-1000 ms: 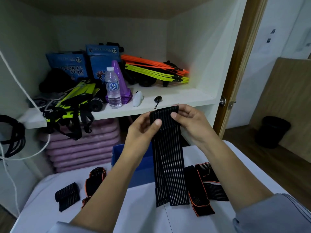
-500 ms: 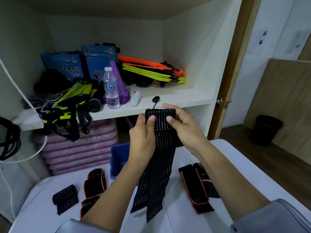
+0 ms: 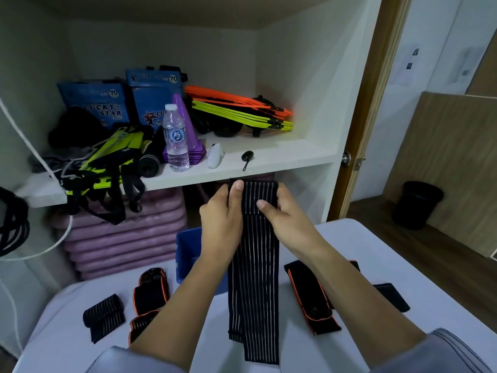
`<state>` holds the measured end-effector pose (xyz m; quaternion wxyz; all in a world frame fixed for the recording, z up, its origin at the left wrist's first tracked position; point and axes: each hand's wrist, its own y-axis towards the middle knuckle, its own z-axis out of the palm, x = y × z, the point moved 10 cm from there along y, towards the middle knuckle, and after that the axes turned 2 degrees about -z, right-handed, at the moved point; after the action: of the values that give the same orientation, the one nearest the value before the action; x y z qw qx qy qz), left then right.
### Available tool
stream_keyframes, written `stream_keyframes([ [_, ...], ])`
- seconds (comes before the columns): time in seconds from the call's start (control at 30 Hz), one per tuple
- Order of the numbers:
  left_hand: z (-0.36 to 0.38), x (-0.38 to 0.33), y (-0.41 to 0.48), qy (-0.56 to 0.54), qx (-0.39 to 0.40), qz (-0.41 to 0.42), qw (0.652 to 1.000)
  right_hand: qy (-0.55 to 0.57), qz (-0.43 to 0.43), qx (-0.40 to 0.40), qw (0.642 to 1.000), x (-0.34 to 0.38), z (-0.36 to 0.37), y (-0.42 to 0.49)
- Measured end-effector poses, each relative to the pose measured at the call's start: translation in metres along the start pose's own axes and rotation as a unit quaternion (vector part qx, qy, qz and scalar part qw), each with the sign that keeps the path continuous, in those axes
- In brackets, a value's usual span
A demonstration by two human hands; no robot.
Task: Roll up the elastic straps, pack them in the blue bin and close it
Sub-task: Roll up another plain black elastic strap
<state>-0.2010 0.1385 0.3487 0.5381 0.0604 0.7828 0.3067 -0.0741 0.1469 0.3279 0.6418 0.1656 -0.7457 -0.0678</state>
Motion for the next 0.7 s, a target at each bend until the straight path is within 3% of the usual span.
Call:
stream_keyframes([
  [0.27,0.005,-0.003,-0.003,-0.031,0.042,0.000,0.999,-0.033,-0.019,0.010,0.999,0.006,0.004,-0.002],
  [0.37,0.017,0.006,-0.006,-0.083,0.113,-0.029,0.990,-0.015,-0.011,-0.006,1.000,0.004,-0.001,-0.001],
  [0.5,0.036,0.014,-0.018,-0.182,0.232,-0.087,0.951,0.012,0.012,-0.015,1.000,-0.001,-0.012,-0.002],
  [0.7,0.059,0.020,-0.016,-0.187,0.251,-0.128,0.941,0.022,0.052,0.022,0.998,-0.015,-0.024,0.008],
])
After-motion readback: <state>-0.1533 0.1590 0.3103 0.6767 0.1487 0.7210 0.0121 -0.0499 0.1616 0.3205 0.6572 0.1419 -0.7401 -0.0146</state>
